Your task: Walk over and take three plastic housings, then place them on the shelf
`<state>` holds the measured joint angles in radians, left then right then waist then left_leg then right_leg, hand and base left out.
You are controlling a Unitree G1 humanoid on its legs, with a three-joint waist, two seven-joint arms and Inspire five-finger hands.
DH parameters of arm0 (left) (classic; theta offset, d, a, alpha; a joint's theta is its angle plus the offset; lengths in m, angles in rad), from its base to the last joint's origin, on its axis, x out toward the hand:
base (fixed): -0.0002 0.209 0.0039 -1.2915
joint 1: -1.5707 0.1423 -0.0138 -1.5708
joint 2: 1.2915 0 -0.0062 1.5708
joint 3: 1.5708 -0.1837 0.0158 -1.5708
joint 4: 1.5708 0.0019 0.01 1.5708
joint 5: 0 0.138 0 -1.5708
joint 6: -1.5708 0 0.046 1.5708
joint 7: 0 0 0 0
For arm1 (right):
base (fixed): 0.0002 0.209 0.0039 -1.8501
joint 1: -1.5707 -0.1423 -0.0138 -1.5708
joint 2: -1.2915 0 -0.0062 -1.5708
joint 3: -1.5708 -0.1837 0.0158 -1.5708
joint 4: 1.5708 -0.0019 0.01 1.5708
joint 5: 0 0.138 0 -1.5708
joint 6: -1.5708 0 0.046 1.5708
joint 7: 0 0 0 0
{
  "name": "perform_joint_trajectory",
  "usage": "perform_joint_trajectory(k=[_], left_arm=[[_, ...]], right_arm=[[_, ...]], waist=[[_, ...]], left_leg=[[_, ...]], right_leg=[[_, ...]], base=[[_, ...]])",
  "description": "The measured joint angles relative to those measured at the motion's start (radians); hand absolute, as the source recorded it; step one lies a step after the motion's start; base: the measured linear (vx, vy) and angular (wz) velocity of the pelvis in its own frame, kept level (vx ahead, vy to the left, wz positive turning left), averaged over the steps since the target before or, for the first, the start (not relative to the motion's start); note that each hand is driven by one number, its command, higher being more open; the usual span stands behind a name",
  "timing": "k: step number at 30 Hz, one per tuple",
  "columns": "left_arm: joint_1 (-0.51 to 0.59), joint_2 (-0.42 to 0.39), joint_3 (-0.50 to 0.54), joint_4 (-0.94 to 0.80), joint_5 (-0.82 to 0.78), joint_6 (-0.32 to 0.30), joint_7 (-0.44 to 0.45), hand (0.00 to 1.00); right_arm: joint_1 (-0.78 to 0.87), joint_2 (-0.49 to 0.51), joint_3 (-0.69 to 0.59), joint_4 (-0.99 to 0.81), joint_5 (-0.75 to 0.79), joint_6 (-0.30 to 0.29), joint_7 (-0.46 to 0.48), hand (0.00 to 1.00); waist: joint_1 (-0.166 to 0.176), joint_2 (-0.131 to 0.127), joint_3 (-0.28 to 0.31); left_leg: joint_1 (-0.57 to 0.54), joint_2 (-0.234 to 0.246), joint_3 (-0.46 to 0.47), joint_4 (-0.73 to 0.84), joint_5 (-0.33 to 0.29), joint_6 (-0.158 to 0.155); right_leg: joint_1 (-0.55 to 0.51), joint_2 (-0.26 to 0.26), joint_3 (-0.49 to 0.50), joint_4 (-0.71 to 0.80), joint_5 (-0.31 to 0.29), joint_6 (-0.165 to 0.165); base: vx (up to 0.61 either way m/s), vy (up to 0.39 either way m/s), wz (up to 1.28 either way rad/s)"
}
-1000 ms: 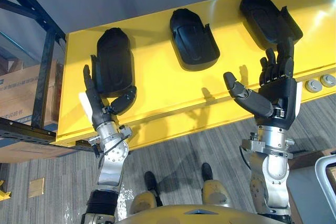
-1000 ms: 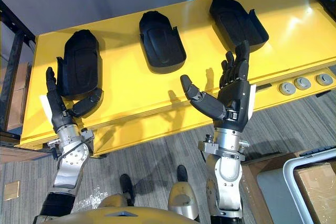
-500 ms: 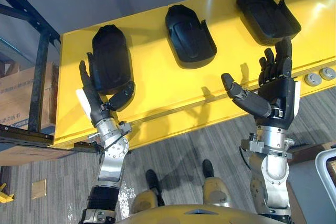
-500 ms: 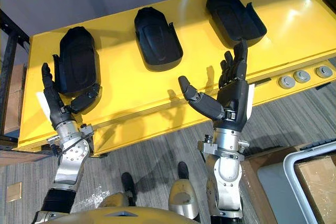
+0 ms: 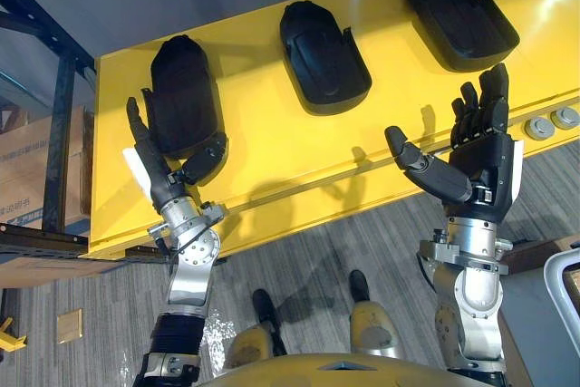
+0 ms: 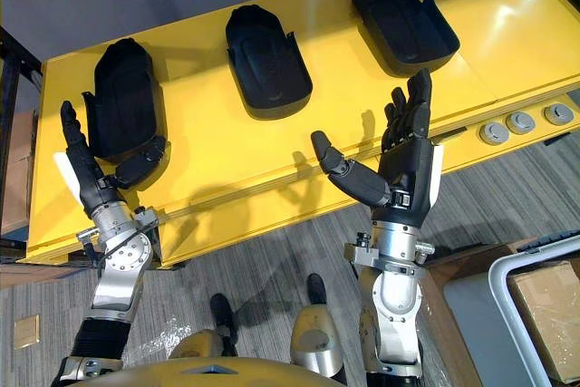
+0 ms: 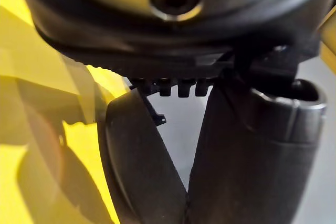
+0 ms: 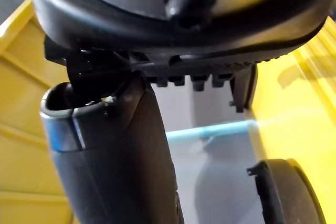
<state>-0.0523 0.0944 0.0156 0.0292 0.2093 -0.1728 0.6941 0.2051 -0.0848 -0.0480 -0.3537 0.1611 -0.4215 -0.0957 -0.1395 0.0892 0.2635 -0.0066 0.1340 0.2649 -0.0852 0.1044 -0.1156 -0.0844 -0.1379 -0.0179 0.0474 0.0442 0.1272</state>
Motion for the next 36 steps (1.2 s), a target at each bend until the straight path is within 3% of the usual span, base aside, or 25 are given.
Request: perform_joint_trajectory(k=[4, 11, 17, 22, 28, 33, 35, 36], left_arm=[[0.017, 0.000, -0.002, -0.069, 0.012, -0.005, -0.025, 1.00], [0.114, -0.001, -0.045, -0.275, 0.036, -0.075, -0.131, 1.00], [0.161, -0.001, -0.038, -0.319, 0.108, -0.133, -0.119, 1.00], [0.192, -0.001, -0.023, -0.394, 0.110, -0.167, -0.114, 1.00], [0.231, -0.007, 0.038, -0.438, 0.163, -0.265, -0.039, 1.00], [0.296, -0.008, 0.070, -0.471, 0.085, -0.333, -0.197, 1.00], [0.301, -0.007, 0.068, -0.471, -0.097, -0.359, -0.379, 1.00], [0.301, -0.006, 0.068, -0.471, -0.141, -0.359, -0.429, 1.00]], right_arm=[[0.001, 0.000, 0.010, -0.001, -0.004, 0.000, -0.009, 1.00], [0.008, 0.007, 0.023, -0.004, -0.058, 0.000, -0.083, 1.00], [0.009, 0.012, 0.010, -0.004, -0.120, 0.001, -0.142, 1.00], [0.000, 0.012, -0.021, 0.016, -0.157, 0.002, -0.188, 1.00], [-0.004, 0.015, -0.084, 0.042, -0.156, 0.009, -0.260, 1.00], [-0.004, 0.024, -0.138, 0.098, -0.167, 0.044, -0.304, 1.00], [-0.004, 0.024, -0.171, 0.136, -0.214, 0.080, -0.338, 1.00], [-0.004, 0.024, -0.182, 0.144, -0.227, 0.089, -0.349, 1.00]], waist=[[0.004, 0.000, -0.001], [0.029, 0.004, -0.040], [0.053, -0.004, -0.095], [0.058, -0.033, -0.134], [0.060, -0.050, -0.156], [0.068, -0.052, -0.181], [0.073, -0.055, -0.186], [0.073, -0.055, -0.186]], left_leg=[[0.003, 0.000, -0.014, 0.000, 0.001, 0.001], [0.017, 0.000, -0.047, -0.001, 0.001, 0.000], [0.016, 0.000, -0.072, -0.004, -0.001, -0.002], [0.016, -0.001, -0.085, -0.004, 0.001, -0.002], [0.012, -0.002, -0.107, -0.005, 0.005, -0.003], [0.008, -0.002, -0.112, -0.005, 0.007, -0.003], [0.000, -0.002, -0.116, -0.005, 0.010, -0.001], [-0.003, -0.002, -0.117, -0.005, 0.010, -0.001]], right_leg=[[0.016, -0.001, -0.017, -0.005, -0.001, -0.001], [0.072, -0.004, -0.059, -0.045, 0.003, 0.003], [0.102, -0.005, -0.092, -0.069, 0.005, 0.006], [0.111, -0.007, -0.107, -0.071, 0.005, 0.006], [0.123, -0.008, -0.131, -0.078, 0.005, 0.006], [0.124, -0.007, -0.137, -0.084, 0.005, 0.006], [0.120, -0.007, -0.140, -0.085, 0.006, 0.005], [0.118, -0.007, -0.142, -0.085, 0.007, 0.005]], base=[[0.00, 0.001, 0.13], [0.01, -0.004, 0.15], [0.01, -0.003, 0.14], [-0.02, 0.004, 0.08], [-0.04, 0.003, 0.10], [-0.01, -0.002, 0.03], [-0.02, -0.006, 0.04], [-0.01, -0.003, 0.04]])
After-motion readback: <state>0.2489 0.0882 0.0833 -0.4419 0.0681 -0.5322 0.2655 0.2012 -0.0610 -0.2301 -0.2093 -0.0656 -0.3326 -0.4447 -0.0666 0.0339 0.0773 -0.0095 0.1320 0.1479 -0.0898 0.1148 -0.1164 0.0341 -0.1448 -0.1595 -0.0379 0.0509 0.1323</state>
